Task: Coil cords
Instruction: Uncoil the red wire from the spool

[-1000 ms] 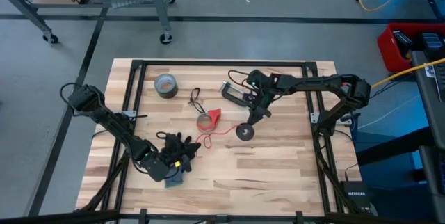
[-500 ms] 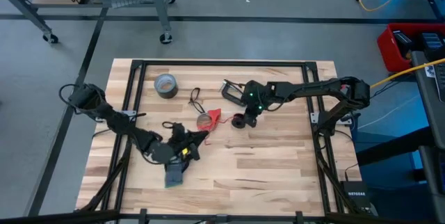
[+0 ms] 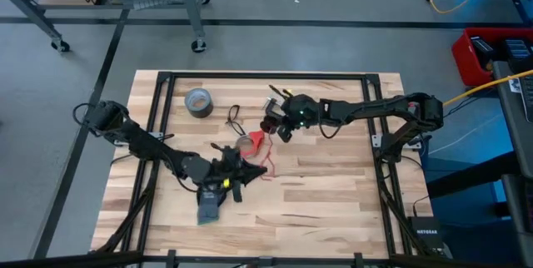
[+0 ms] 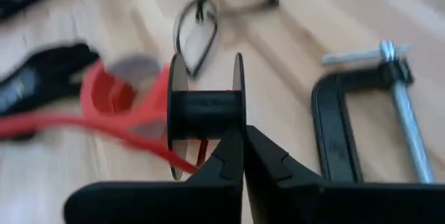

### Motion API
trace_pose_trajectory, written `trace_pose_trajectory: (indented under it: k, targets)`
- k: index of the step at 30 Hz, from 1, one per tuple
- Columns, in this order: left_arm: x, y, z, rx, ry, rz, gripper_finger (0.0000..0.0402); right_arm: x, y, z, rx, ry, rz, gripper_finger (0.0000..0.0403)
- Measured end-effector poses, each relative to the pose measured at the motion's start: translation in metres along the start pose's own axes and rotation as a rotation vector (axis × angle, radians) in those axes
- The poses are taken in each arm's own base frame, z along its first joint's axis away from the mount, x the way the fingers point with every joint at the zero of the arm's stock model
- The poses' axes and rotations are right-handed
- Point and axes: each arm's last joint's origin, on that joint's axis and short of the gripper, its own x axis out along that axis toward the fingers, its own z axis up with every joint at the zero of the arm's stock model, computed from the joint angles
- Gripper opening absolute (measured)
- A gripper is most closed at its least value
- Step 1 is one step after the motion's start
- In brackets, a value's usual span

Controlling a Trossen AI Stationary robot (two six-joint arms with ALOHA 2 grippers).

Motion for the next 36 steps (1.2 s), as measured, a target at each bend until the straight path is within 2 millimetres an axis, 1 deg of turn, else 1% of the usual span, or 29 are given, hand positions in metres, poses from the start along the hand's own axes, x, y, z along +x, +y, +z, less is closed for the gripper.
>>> trace_pose_trajectory:
  k: [4, 7, 11, 15, 19, 23, 28, 32, 36]
  targets:
    - [0.001, -0.007, -0.013, 0.036, 0.044, -0.034, 0.0000, 0.000, -0.011, 0.009, 0.025, -0.052, -0.001, 0.0001]
    - [-0.001, -0.007, -0.027, 0.044, 0.100, -0.014, 0.0000, -0.001, -0.019, 0.015, 0.039, -0.062, 0.067, 0.0001]
    - [-0.007, -0.005, -0.043, 0.014, 0.159, 0.083, 0.0000, -0.004, -0.026, 0.019, 0.049, -0.037, 0.186, 0.0001]
    - [-0.014, 0.000, -0.054, -0.049, 0.189, 0.208, 0.0000, -0.011, -0.030, 0.024, 0.033, -0.047, 0.232, 0.0001]
    - [-0.022, 0.003, -0.063, -0.090, 0.204, 0.299, 0.0000, -0.025, -0.030, 0.031, 0.012, -0.089, 0.245, 0.0001]
    - [-0.031, 0.007, -0.071, -0.133, 0.224, 0.381, 0.0000, -0.044, -0.027, 0.038, -0.009, -0.124, 0.318, 0.0001]
    - [-0.040, 0.013, -0.078, -0.177, 0.221, 0.478, 0.0000, -0.068, -0.021, 0.041, -0.024, -0.127, 0.381, 0.0001]
    - [-0.043, 0.018, -0.078, -0.186, 0.189, 0.532, 0.0000, -0.082, -0.018, 0.035, -0.018, -0.056, 0.433, 0.0001]
    - [-0.044, 0.021, -0.077, -0.161, 0.138, 0.566, 0.0000, -0.089, -0.017, 0.025, -0.016, 0.067, 0.517, 0.0001]
